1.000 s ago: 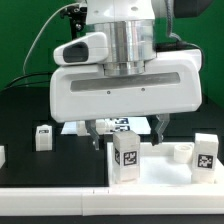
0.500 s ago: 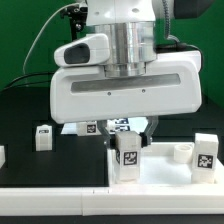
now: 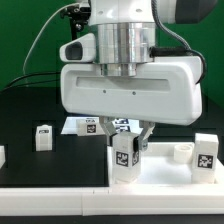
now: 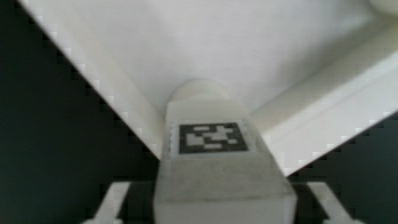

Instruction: Assemble square table

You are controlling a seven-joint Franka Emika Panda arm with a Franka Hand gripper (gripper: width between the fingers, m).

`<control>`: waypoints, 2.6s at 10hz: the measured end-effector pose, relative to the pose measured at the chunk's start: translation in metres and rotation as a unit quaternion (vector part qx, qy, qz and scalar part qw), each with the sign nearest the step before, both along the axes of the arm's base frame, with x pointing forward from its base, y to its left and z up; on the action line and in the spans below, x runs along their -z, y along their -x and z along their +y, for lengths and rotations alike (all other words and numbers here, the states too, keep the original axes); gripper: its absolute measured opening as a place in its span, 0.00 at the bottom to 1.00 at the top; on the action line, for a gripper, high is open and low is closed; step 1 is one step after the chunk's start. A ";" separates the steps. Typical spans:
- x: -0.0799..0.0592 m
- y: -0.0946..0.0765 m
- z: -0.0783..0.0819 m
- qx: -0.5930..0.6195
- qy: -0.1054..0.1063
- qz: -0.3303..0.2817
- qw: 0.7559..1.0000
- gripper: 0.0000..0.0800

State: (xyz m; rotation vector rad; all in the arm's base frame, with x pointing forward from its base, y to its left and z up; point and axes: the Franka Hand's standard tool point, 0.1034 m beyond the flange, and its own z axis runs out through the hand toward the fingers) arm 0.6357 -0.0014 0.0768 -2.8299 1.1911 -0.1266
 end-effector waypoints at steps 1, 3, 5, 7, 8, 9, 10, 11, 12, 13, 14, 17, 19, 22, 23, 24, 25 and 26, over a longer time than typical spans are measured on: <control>0.000 0.000 -0.001 0.099 -0.015 0.005 0.995 0.36; 0.001 0.001 -0.003 0.276 -0.048 0.013 0.960 0.36; 0.001 0.001 -0.003 0.295 -0.050 0.014 0.954 0.36; 0.002 0.002 -0.001 0.202 -0.035 0.010 0.979 0.61; 0.000 0.001 0.000 0.094 -0.026 0.002 0.995 0.61; -0.001 0.001 0.003 -0.007 -0.017 -0.003 1.000 0.76; 0.001 0.002 0.006 -0.090 -0.010 -0.004 0.996 0.80; 0.001 0.002 0.005 -0.104 -0.008 -0.005 0.995 0.80; 0.001 0.002 0.004 -0.128 -0.006 -0.007 0.992 0.81; 0.001 0.002 0.003 -0.178 0.002 -0.009 0.984 0.81; -0.002 -0.003 0.000 -0.306 0.029 -0.020 0.952 0.81; -0.002 -0.004 0.000 -0.355 0.036 -0.022 0.934 0.81; -0.002 -0.004 0.000 -0.331 0.033 -0.021 0.943 0.68; -0.001 -0.003 -0.001 -0.207 0.022 -0.016 0.978 0.36; -0.001 -0.003 -0.002 -0.146 0.020 -0.013 0.989 0.36; 0.000 -0.004 -0.004 -0.095 0.013 -0.010 0.995 0.36; 0.000 -0.004 -0.005 -0.011 0.003 -0.005 1.000 0.36; 0.000 -0.003 -0.006 0.060 -0.005 -0.002 0.998 0.36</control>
Offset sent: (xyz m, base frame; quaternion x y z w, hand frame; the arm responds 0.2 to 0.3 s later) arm 0.0047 0.0017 0.0037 0.0212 0.0114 0.2543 0.9668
